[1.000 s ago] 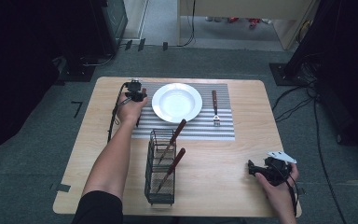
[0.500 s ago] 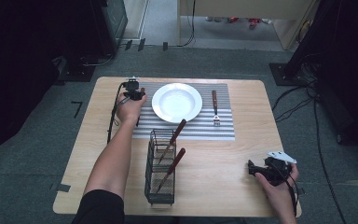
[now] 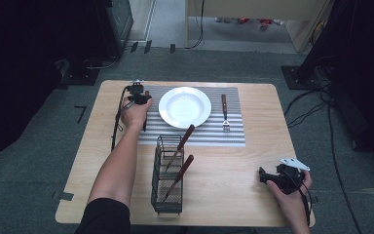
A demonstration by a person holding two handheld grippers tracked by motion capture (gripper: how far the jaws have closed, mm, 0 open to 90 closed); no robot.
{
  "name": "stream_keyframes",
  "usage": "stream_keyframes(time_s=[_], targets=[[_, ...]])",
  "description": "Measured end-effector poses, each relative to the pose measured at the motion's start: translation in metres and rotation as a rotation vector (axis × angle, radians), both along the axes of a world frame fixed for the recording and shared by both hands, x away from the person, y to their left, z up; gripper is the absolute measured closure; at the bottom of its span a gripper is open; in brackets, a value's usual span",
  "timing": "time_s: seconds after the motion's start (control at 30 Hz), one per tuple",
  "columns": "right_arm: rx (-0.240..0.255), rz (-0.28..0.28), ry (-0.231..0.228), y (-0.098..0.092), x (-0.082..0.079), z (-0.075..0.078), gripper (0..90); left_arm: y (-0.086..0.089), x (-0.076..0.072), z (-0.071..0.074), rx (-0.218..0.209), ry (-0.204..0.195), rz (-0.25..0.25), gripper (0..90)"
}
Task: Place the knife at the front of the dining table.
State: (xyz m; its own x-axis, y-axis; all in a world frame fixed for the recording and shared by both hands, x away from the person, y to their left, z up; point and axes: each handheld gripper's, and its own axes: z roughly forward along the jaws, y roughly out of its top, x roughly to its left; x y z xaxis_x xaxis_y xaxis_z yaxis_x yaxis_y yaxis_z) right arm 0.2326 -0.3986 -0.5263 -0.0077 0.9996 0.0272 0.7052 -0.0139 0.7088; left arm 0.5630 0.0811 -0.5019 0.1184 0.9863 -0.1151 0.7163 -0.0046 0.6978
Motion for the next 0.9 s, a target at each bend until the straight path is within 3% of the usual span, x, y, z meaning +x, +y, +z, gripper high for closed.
stream_keyframes(time_s=[0.07,0.13,0.17,0.2,0.3,0.4,0.47,0.53,0.57,0.6,0.77,0.8,0.9], targets=[[0.000,0.000,0.000,0.000,0.000,0.000,0.0,0.002,-0.001,0.004,-0.007,-0.033,-0.006,62.6],[0.000,0.000,0.000,0.000,0.000,0.000,0.0,0.003,-0.003,0.009,0.000,-0.057,0.004,50.7],[0.000,0.000,0.000,0.000,0.000,0.000,0.0,0.004,-0.004,0.014,-0.031,-0.060,0.010,46.0],[0.000,0.000,0.000,0.000,0.000,0.000,0.0,0.005,-0.005,0.016,-0.036,-0.069,0.009,38.7],[0.000,0.000,0.000,0.000,0.000,0.000,0.0,0.007,-0.011,0.030,-0.014,-0.116,0.016,33.6],[0.001,-0.001,-0.001,0.000,0.000,0.000,0.0,0.009,-0.018,0.042,-0.046,-0.164,0.010,28.8],[0.001,-0.001,-0.001,0.000,0.000,0.000,0.0,0.009,-0.025,0.050,-0.035,-0.192,-0.004,24.2],[0.001,-0.001,0.000,0.000,0.000,0.000,0.0,0.008,-0.032,0.057,-0.018,-0.178,-0.011,16.2],[0.001,-0.001,0.000,0.000,0.000,0.000,0.0,0.008,-0.038,0.063,0.016,-0.153,-0.005,13.6],[0.001,-0.001,0.000,0.000,0.000,0.000,0.0,0.008,-0.042,0.065,0.016,-0.155,0.002,8.5],[0.001,-0.001,0.000,0.000,0.000,0.000,0.0,0.011,-0.065,0.074,-0.044,-0.182,-0.040,7.8],[0.001,-0.001,0.000,0.000,0.000,0.000,0.0,0.010,-0.067,0.075,-0.046,-0.181,-0.053,2.1],[0.001,-0.001,0.000,0.000,0.000,0.000,0.0,0.009,-0.082,0.078,-0.023,-0.186,-0.090,0.6]])
